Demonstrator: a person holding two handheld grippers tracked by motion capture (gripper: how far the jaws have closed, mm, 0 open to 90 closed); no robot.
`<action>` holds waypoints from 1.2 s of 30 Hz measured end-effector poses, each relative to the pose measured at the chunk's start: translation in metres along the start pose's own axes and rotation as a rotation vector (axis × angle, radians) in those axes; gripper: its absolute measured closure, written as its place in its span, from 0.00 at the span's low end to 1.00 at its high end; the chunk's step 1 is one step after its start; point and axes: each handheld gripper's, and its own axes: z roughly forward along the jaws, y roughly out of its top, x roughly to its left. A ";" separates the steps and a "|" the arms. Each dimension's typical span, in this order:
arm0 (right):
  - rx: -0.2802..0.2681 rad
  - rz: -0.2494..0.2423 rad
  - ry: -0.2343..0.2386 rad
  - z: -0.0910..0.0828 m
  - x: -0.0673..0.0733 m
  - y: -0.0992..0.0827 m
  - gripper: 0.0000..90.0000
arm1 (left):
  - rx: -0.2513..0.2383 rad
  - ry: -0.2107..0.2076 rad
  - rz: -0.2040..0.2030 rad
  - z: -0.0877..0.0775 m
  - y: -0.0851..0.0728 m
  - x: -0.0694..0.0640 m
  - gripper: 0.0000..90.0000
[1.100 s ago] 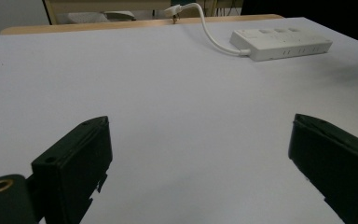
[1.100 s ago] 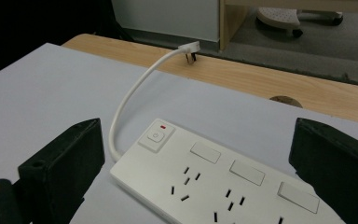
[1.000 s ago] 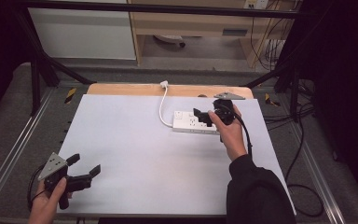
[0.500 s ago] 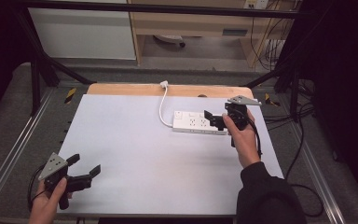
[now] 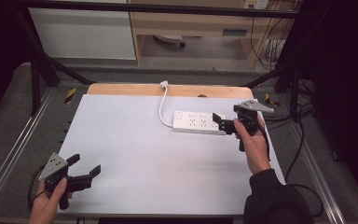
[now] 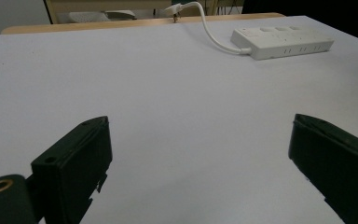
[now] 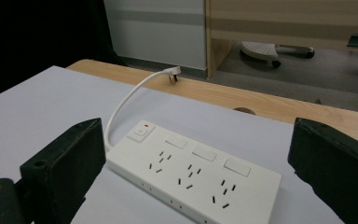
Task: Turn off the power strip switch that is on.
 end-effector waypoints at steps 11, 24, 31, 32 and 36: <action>-0.030 -0.010 -0.007 -0.020 -0.005 -0.012 0.05 | 0.001 0.001 0.004 0.000 0.000 0.000 0.07; -0.058 0.006 -0.032 -0.048 -0.014 -0.033 0.05 | -0.001 -0.002 0.005 -0.001 0.000 -0.001 0.07; -0.060 0.018 -0.041 -0.059 -0.017 -0.047 0.04 | -0.003 -0.002 0.003 -0.001 0.000 -0.001 0.07; -0.059 0.018 -0.041 -0.060 -0.017 -0.049 0.04 | -0.004 -0.002 0.002 -0.001 0.000 -0.001 0.07; -0.056 0.022 -0.040 -0.064 -0.017 -0.056 0.04 | -0.004 -0.002 0.002 -0.001 0.000 -0.001 0.07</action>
